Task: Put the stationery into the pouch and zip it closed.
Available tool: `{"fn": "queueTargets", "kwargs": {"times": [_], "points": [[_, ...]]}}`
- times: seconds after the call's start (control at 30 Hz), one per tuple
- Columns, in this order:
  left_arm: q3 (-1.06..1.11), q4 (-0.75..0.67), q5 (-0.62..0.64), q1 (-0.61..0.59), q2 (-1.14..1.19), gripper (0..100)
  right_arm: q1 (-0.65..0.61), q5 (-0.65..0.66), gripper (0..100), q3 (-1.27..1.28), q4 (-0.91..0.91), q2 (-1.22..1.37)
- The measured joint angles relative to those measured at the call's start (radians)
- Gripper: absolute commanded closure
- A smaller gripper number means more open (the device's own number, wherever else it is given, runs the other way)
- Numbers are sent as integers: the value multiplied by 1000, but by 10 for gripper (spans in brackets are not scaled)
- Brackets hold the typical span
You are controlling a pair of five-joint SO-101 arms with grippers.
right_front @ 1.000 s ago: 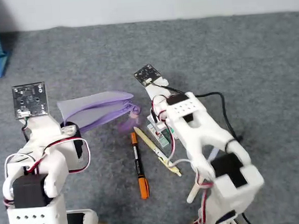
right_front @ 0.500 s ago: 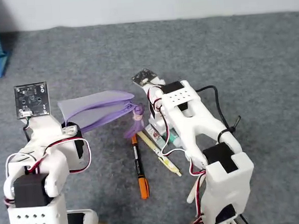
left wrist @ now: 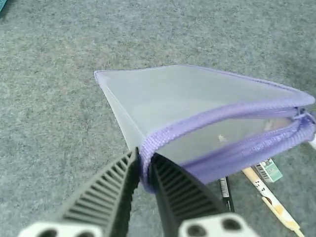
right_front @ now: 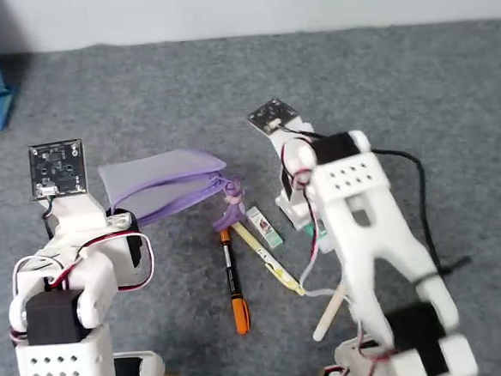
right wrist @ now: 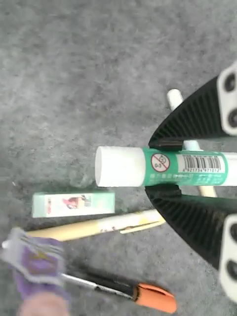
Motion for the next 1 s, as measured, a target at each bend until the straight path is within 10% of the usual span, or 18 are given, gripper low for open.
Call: {"fn": "queueTargets", "kwargs": {"times": [0.53,1.0], "points": [[-100,0,0,6,9,988,-54,0,990,109,21,-660],[-138,9,29,6,9,988,-328,-419,991,589,-680,-1122]]}}
